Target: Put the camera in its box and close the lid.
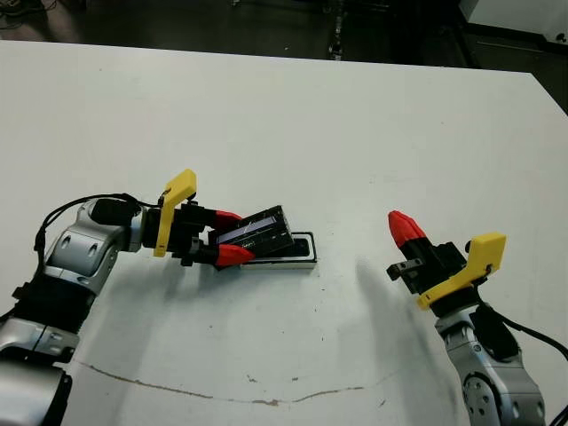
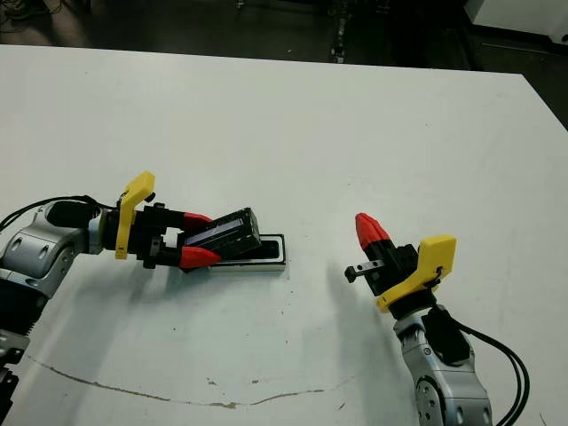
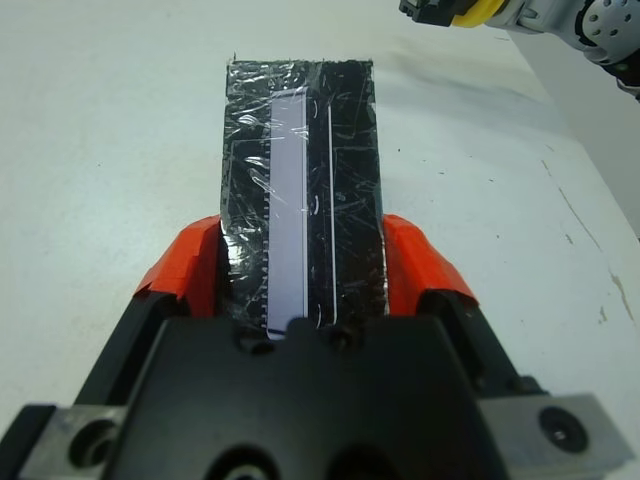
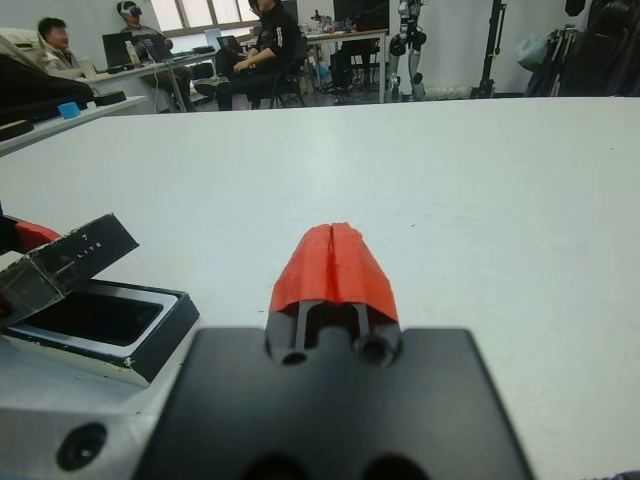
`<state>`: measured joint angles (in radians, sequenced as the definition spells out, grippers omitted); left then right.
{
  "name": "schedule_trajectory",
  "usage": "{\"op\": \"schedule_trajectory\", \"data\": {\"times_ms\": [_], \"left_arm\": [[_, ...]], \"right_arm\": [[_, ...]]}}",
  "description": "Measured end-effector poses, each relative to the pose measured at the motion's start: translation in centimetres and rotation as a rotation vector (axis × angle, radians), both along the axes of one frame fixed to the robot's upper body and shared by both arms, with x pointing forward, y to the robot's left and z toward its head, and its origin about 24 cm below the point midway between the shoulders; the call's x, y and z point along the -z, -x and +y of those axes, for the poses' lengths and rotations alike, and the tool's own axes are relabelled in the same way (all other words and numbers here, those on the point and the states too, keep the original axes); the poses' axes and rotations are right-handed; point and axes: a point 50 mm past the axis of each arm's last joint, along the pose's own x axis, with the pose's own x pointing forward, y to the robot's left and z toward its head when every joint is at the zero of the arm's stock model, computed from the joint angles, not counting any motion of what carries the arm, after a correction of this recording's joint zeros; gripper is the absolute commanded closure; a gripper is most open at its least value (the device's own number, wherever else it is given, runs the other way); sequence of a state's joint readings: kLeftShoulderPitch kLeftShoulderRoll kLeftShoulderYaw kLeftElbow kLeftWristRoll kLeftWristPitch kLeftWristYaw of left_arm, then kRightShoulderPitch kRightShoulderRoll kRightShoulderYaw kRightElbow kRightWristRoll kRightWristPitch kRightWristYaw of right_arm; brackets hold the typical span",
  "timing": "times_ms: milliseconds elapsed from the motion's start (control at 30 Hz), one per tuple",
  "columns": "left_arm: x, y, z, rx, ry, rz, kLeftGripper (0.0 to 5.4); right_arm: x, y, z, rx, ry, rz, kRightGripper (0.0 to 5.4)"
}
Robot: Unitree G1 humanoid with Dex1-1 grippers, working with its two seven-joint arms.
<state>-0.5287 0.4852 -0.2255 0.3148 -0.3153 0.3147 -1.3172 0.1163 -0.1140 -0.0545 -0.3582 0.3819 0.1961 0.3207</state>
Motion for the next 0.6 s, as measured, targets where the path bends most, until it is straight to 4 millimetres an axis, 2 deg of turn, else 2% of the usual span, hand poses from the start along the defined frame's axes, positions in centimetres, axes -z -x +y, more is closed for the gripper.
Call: {"op": "schedule_trajectory", "data": {"times_ms": [600], "left_arm": [[0.48,0.31,-0.51,-0.006,0.052,0.016,2.24]], "right_arm": [[-0.01,0.00,-0.02,0.001,0.001,0.000,5.40]]}}
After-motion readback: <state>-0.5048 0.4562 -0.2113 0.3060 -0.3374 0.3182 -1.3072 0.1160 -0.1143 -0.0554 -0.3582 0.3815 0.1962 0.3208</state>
